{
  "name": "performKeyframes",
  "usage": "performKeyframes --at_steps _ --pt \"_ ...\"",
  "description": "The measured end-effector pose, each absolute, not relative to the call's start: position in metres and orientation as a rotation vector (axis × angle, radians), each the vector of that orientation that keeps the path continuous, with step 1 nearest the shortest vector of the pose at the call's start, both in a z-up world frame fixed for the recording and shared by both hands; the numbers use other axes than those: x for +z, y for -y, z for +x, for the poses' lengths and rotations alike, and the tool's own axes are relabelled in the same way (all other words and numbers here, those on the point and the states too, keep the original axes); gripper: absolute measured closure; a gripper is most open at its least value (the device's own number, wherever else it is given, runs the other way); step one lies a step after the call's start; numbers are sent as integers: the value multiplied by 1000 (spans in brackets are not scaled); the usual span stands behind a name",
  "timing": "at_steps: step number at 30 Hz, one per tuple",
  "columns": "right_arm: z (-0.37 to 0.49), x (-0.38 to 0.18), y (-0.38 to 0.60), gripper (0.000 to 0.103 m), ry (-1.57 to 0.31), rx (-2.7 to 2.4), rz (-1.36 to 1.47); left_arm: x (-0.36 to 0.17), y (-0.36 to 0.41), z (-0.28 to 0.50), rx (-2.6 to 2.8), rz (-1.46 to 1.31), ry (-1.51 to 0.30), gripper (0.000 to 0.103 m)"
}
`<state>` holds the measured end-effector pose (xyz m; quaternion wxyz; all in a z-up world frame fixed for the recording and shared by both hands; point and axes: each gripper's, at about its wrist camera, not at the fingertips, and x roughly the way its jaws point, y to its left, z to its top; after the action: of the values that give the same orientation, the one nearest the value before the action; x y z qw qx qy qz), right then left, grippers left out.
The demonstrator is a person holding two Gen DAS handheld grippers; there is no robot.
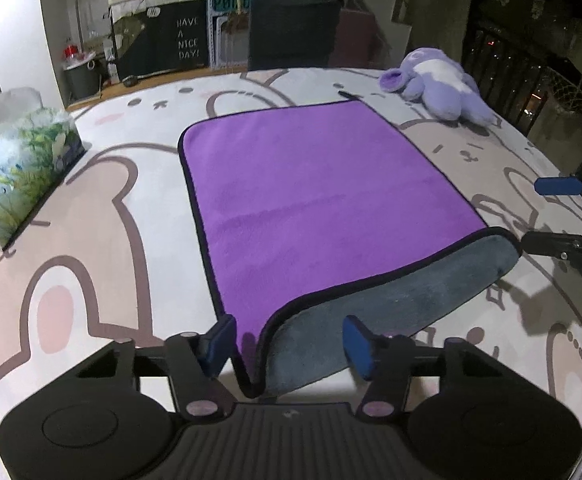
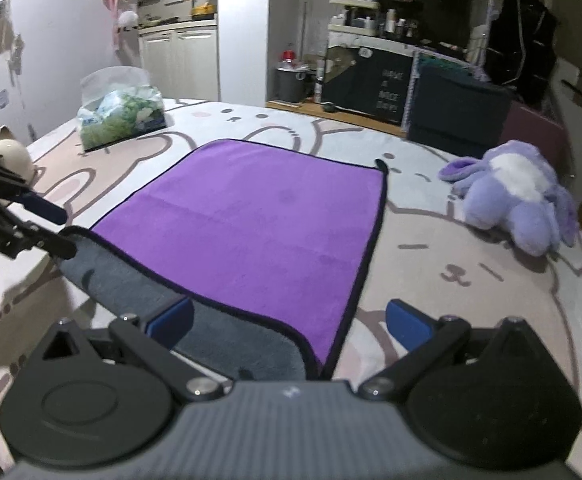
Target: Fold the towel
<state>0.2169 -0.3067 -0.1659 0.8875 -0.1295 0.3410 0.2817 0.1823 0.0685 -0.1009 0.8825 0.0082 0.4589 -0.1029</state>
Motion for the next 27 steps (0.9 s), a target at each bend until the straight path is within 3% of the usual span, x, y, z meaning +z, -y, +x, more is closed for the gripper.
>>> performKeyframes --at_steps 5,9,15,27 --pt "233 -174 316 3 -771 622 -219 -109 -76 188 -202 -9 -996 57" --pt "254 -182 328 24 -871 613 -124 -113 -78 191 -206 -19 -1019 64" --pt "264 -189 330 45 -932 663 -66 -117 -79 193 -212 -32 -1034 72" --pt "268 -206 322 69 -1010 694 -127 -120 -84 197 -216 -37 -1059 86"
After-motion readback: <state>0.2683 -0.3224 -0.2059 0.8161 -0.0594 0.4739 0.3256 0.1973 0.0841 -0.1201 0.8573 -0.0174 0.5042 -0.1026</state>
